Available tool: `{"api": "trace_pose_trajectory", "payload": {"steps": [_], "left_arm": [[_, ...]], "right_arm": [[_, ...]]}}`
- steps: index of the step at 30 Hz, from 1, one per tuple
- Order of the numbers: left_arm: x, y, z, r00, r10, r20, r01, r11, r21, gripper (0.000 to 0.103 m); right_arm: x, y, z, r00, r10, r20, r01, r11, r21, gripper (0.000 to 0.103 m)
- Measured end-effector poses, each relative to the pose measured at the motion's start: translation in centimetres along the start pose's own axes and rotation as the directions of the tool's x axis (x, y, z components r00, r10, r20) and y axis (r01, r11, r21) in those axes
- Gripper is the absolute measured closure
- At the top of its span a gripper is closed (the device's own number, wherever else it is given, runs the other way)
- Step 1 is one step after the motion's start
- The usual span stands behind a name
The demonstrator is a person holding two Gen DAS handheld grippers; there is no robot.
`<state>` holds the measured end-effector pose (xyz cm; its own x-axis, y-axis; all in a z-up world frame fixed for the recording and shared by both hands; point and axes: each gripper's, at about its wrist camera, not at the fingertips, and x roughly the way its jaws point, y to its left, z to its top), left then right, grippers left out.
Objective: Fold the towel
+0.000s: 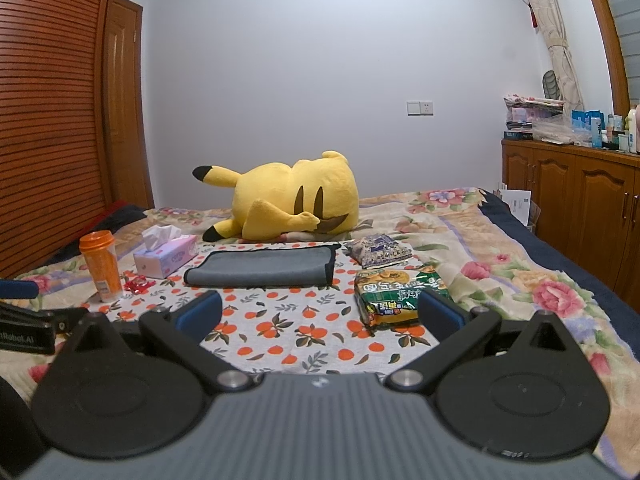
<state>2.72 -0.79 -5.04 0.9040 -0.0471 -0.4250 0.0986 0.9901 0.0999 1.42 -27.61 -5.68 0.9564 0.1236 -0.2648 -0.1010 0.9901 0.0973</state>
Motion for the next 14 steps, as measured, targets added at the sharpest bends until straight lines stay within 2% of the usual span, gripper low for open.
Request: {"api": "trace_pose_trajectory", "payload": {"steps": [14], "left_arm": [[0.02, -0.03, -0.03, 1.000, 0.001, 0.000, -0.001, 1.000, 0.003, 0.000]], "right_arm": [[-0.01, 0.03, -0.03, 1.000, 0.000, 0.000, 0.000, 1.000, -0.001, 0.000]]}}
